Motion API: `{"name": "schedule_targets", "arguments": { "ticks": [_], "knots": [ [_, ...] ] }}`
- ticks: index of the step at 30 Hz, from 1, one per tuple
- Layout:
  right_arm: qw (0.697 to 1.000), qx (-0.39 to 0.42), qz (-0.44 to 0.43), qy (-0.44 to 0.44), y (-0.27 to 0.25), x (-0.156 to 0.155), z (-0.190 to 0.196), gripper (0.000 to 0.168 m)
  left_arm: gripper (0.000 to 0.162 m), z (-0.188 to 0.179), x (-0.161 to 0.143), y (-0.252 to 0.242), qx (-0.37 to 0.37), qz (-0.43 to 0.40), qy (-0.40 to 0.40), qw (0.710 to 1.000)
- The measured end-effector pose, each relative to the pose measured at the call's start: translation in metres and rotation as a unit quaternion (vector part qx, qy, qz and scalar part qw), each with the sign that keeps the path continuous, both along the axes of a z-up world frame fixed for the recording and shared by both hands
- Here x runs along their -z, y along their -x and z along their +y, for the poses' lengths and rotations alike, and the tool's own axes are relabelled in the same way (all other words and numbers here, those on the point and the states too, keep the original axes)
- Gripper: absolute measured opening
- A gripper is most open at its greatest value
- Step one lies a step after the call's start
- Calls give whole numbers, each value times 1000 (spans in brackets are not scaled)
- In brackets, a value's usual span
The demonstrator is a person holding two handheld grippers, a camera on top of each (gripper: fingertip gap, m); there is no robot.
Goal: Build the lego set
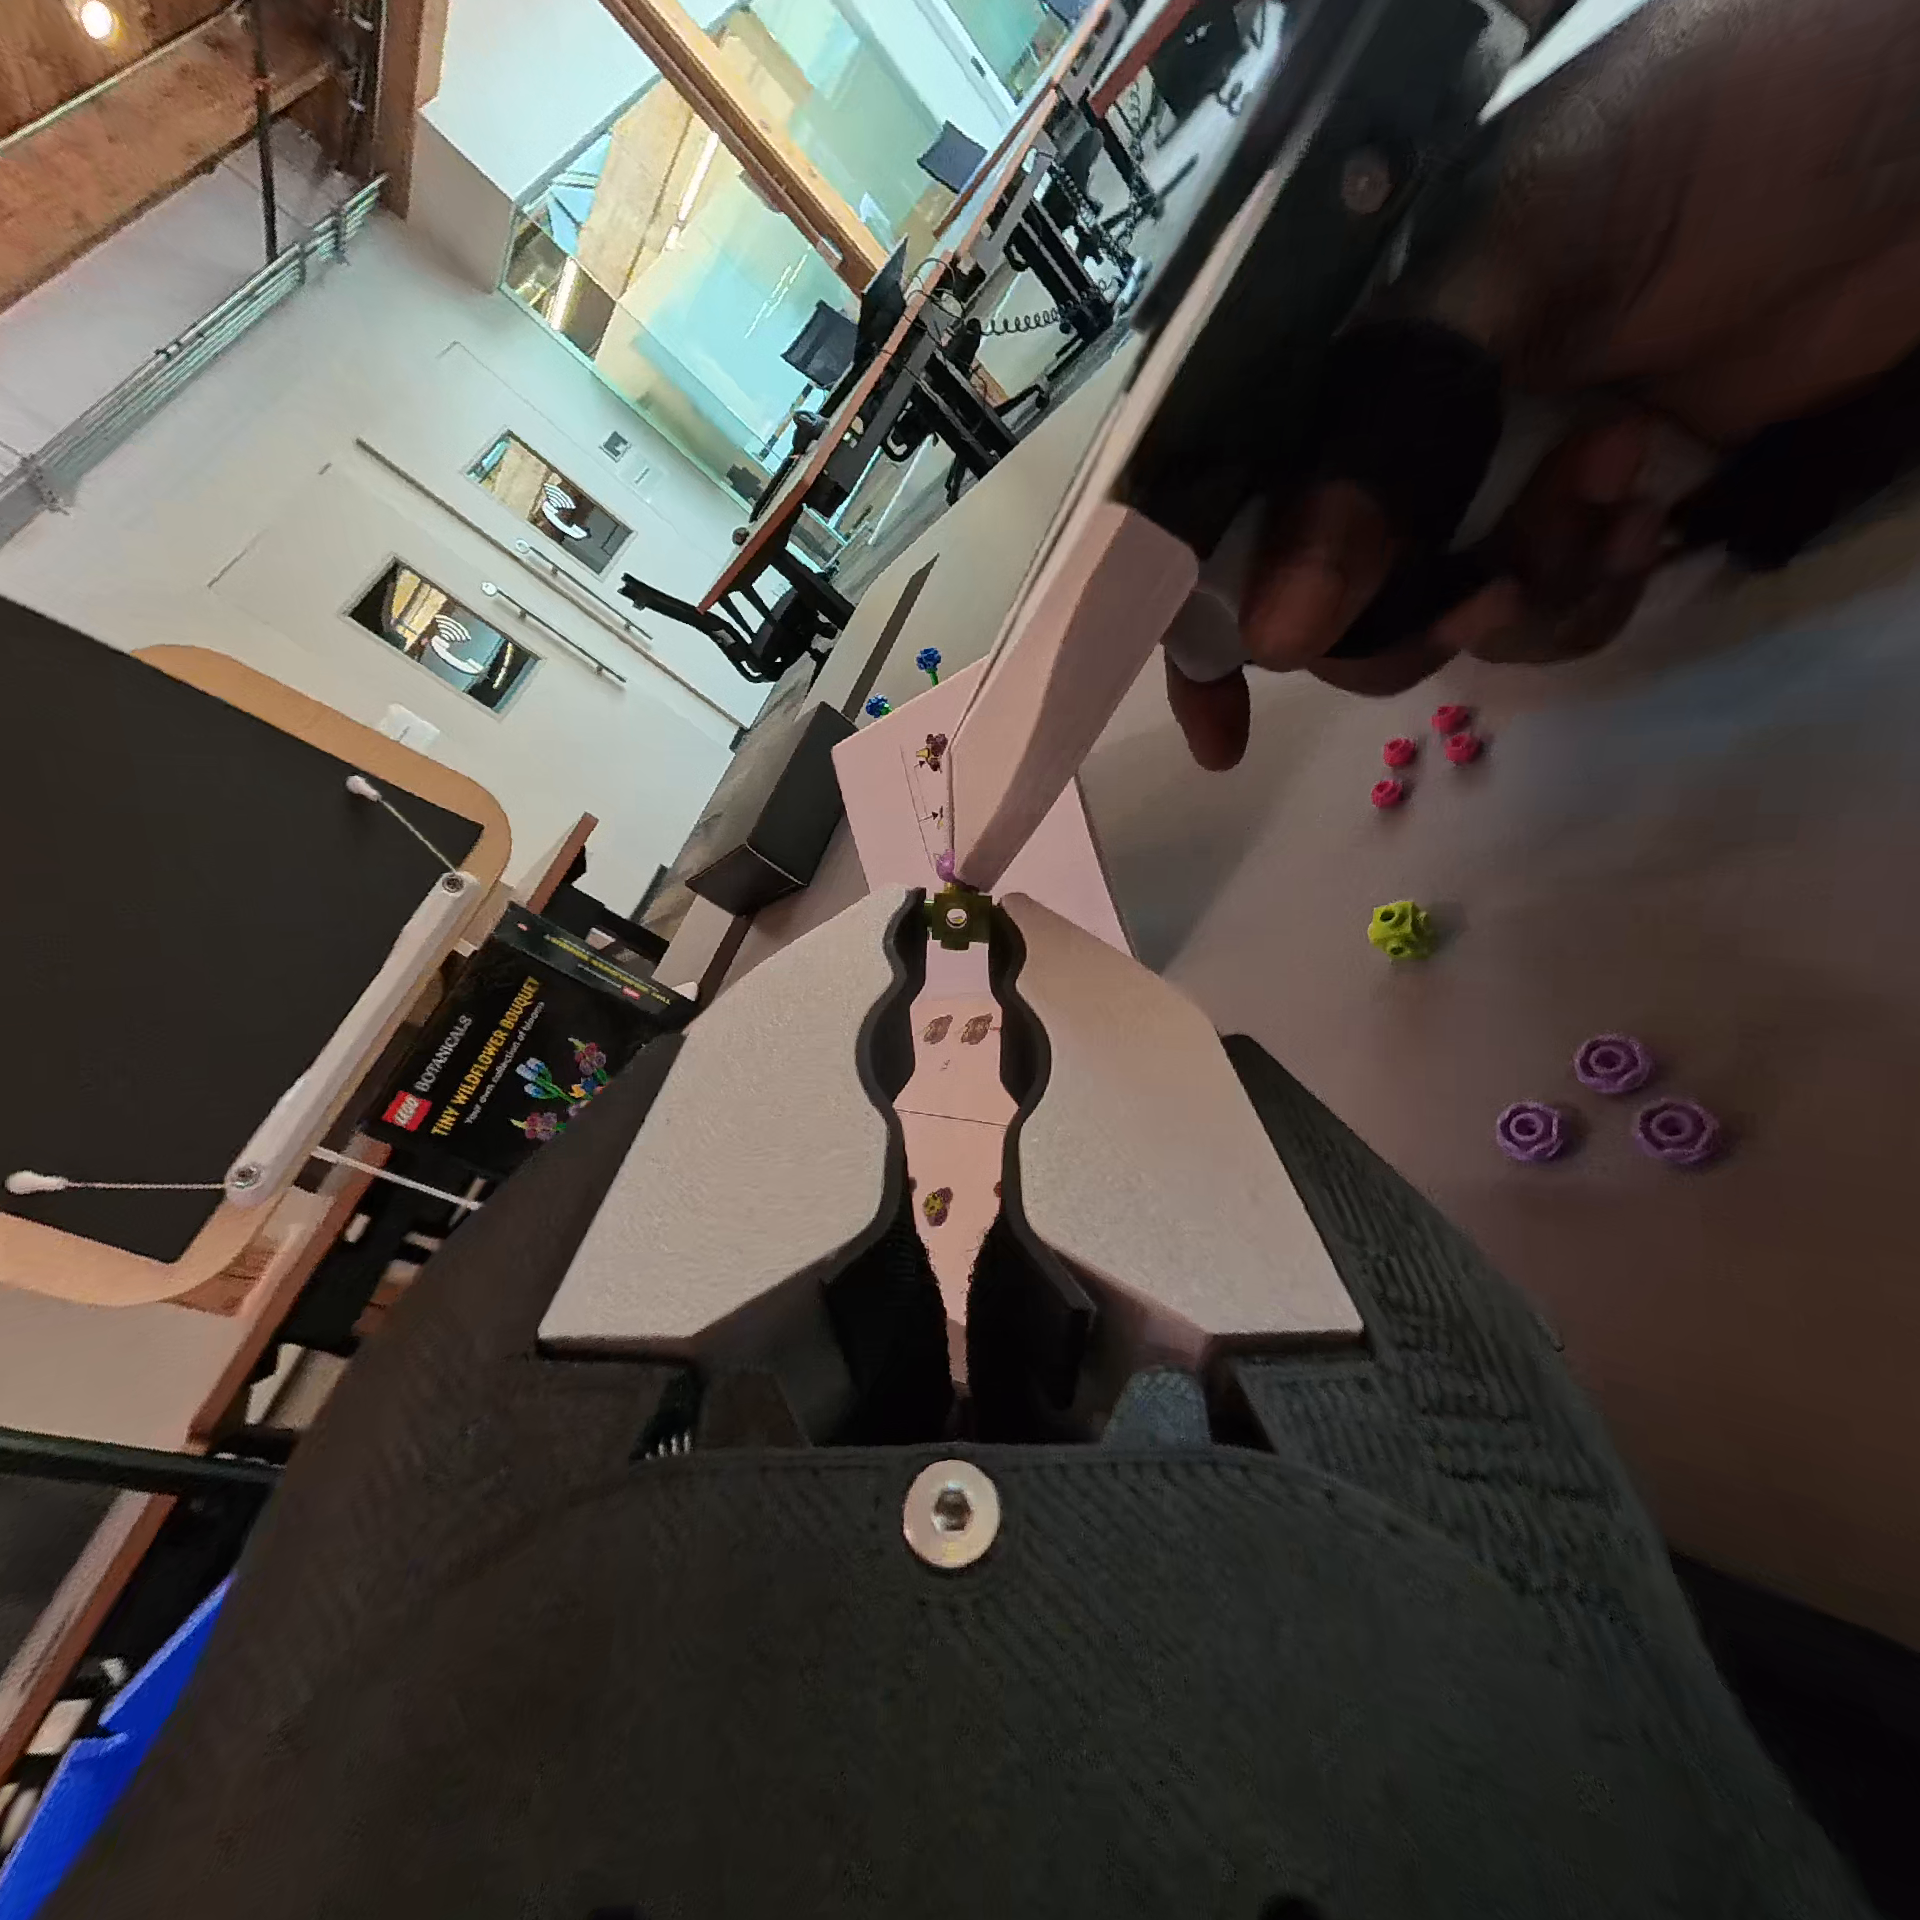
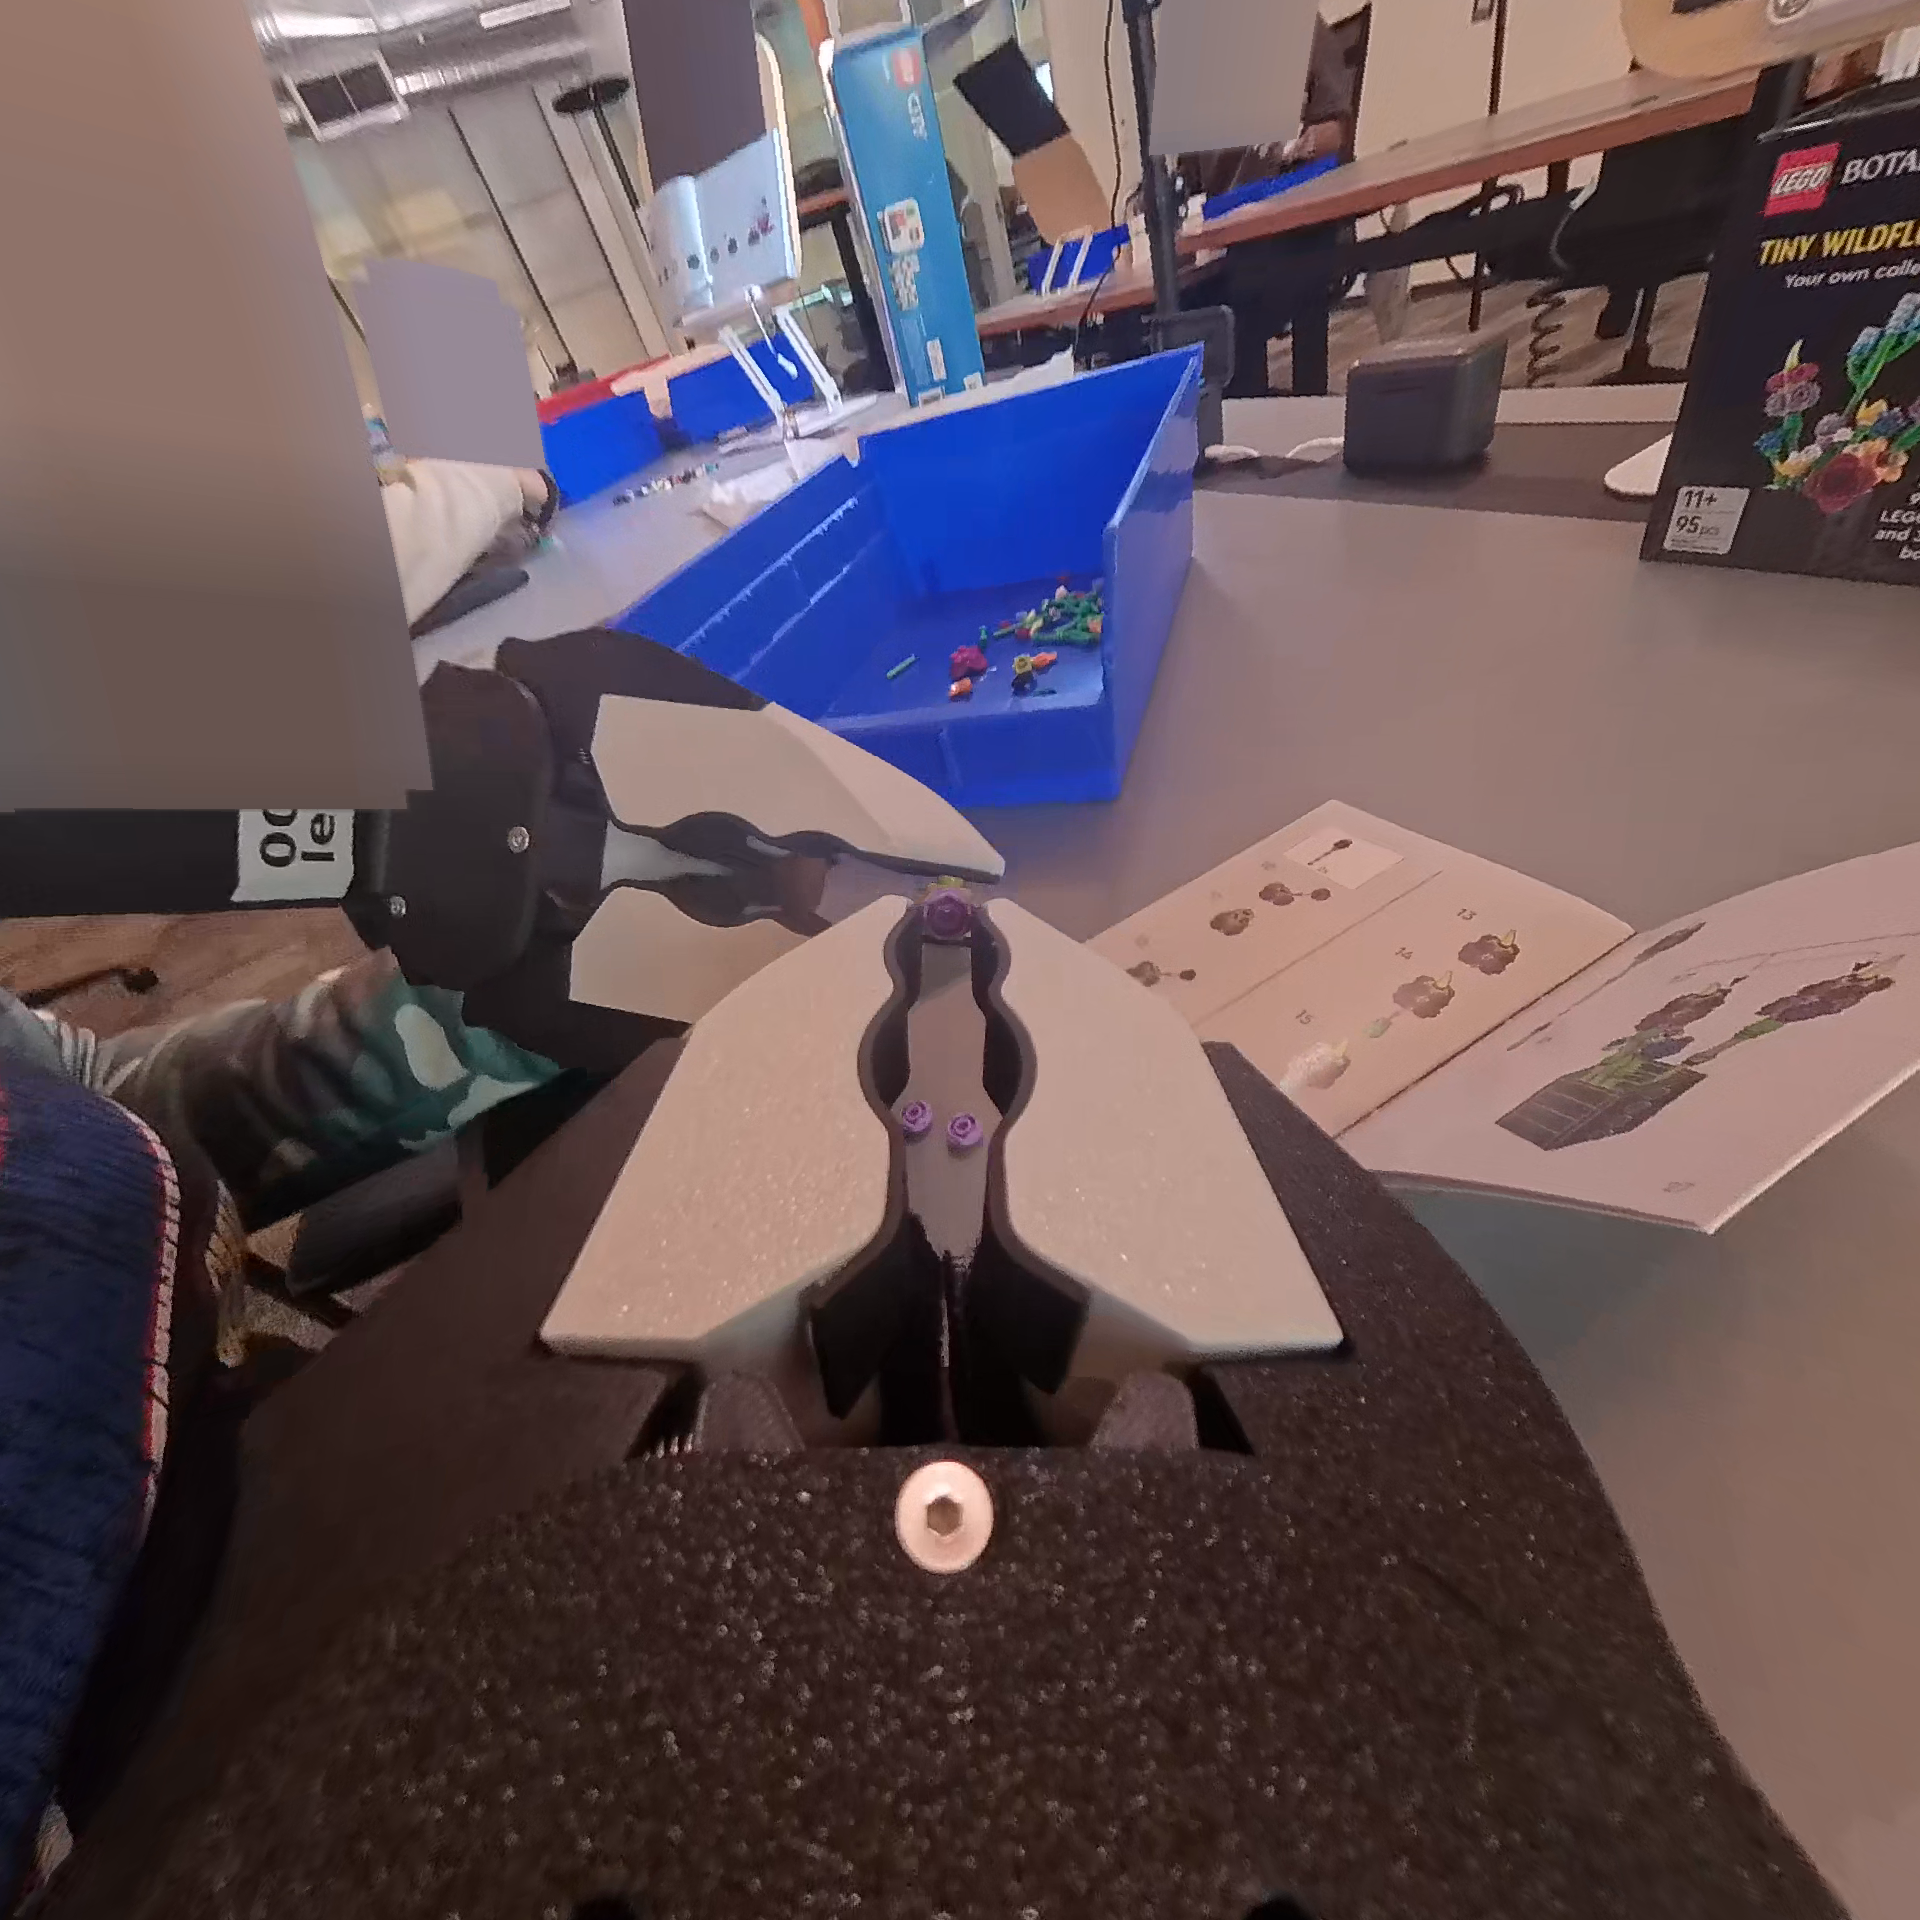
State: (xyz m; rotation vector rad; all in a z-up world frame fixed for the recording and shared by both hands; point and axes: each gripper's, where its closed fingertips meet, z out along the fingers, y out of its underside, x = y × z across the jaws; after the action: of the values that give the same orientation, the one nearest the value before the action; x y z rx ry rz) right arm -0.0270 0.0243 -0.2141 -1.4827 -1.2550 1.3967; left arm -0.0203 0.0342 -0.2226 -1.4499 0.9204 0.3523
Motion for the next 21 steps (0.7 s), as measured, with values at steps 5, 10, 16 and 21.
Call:
{"name": "schedule_targets", "arguments": {
  "ticks": [5, 10, 16, 21],
  "knots": [
    [998, -25, -56, -24, -6, 6, -2, 9, 11, -1, 5, -4, 10, 47, -6, 999],
    [989, -44, -127, -57, -9, 14, -3, 9, 11, -1, 13, -8, 9, 103, -8, 995],
    [988, -43, -133, -62, -7, 13, -4, 9, 11, -2, 11, -7, 16, 45, 9, 999],
    [993, -35, -103, -43, -7, 7, -4, 9, 11, -2, 7, -6, 22, 12, 9, 1000]
  ]
}}
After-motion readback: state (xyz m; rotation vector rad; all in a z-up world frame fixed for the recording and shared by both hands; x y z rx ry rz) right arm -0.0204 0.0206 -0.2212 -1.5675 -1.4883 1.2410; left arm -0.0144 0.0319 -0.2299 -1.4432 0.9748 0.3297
